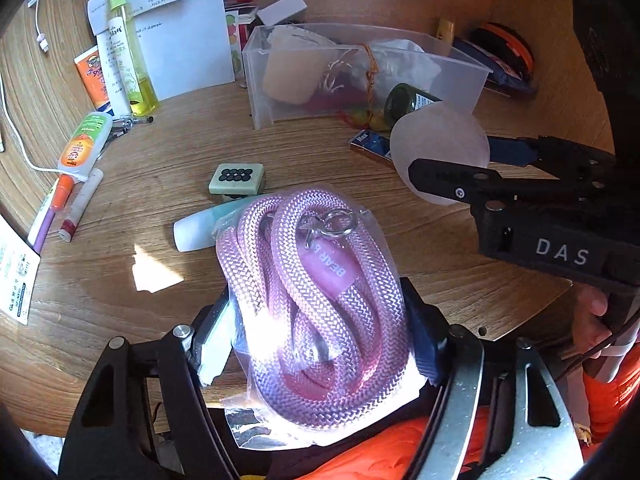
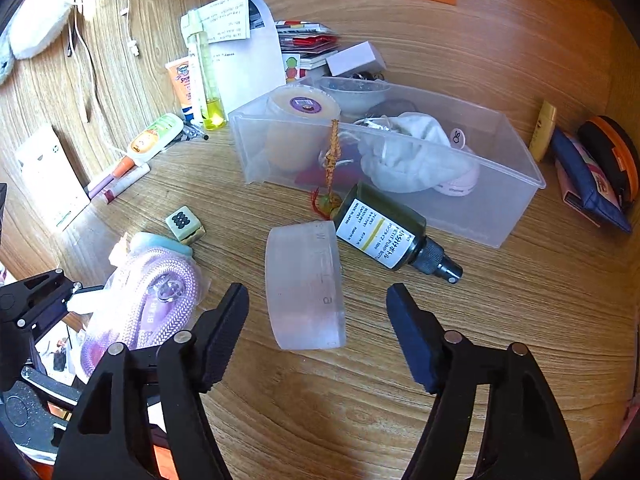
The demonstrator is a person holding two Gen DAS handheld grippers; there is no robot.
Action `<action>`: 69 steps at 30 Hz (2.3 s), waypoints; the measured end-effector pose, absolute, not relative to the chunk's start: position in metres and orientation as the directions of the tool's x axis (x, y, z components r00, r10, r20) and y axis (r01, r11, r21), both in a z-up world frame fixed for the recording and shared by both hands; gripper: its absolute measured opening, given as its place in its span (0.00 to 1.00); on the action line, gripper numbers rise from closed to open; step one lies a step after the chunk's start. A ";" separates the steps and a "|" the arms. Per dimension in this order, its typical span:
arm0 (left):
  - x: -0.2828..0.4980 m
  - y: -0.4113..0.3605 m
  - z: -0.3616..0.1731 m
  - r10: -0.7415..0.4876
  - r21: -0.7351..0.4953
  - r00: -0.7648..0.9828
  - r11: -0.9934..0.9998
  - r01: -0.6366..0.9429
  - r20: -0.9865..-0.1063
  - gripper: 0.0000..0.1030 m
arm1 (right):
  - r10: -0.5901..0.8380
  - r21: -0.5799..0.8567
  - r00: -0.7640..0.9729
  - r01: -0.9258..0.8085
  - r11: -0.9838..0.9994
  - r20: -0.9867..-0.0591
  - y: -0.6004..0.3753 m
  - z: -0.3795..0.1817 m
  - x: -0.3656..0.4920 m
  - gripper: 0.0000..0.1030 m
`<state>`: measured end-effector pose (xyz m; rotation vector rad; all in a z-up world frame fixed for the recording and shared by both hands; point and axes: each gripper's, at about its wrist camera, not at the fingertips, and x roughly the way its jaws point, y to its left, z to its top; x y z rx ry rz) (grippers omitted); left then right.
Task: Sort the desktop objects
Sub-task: 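Grasp the bagged pink rope with the left tool while the right tool grasps the pink roll, then carry the bagged rope and pink roll with both tools toward the clear box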
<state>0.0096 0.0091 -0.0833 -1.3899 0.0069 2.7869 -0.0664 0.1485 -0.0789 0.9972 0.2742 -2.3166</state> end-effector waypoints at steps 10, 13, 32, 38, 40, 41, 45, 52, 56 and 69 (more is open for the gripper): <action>0.018 -0.001 -0.078 0.004 -0.004 -0.618 -1.000 -0.001 -0.786 0.64 | -0.410 0.004 -0.553 0.592 -0.806 -0.725 0.139 -0.085 -0.069 0.27; 0.022 -0.005 -0.073 0.004 -0.008 -0.630 -1.000 0.003 -0.777 0.63 | -0.415 0.006 -0.558 0.592 -0.806 -0.718 0.139 -0.084 -0.069 0.26; 0.001 -0.014 -0.014 0.001 -0.027 -0.754 -0.999 0.022 -0.657 0.63 | -0.445 -0.019 -0.643 0.581 -0.813 -0.623 0.158 -0.043 -0.057 0.26; -0.015 -0.009 0.003 0.010 -0.017 -0.785 -1.000 0.002 -0.619 0.63 | -0.424 -0.044 -0.682 0.555 -0.831 -0.596 0.171 -0.024 -0.060 0.26; -0.023 -0.008 0.008 0.026 -0.022 -0.788 -1.000 -0.016 -0.615 0.63 | -0.414 -0.054 -0.692 0.546 -0.836 -0.591 0.174 -0.019 -0.063 0.26; -0.027 -0.007 0.010 0.032 -0.025 -0.789 -0.999 -0.020 -0.614 0.63 | -0.408 -0.060 -0.699 0.540 -0.839 -0.588 0.176 -0.016 -0.065 0.26; -0.044 -0.005 0.017 0.051 -0.028 -0.791 -0.999 -0.043 -0.609 0.63 | -0.385 -0.073 -0.721 0.514 -0.855 -0.575 0.182 -0.007 -0.075 0.26; -0.074 -0.007 0.031 0.101 -0.073 -0.793 -0.995 -0.072 -0.600 0.63 | -0.362 -0.069 -0.741 0.480 -0.875 -0.565 0.192 0.006 -0.097 0.26; -0.091 -0.007 0.036 0.087 -0.060 -0.805 -0.996 -0.064 -0.587 0.63 | -0.367 -0.046 -0.739 0.473 -0.880 -0.565 0.196 0.012 -0.112 0.26; -0.153 -0.017 0.041 0.092 -0.063 -0.790 -0.996 -0.068 -0.606 0.63 | -0.355 -0.005 -0.720 0.445 -0.895 -0.597 0.194 0.008 -0.167 0.26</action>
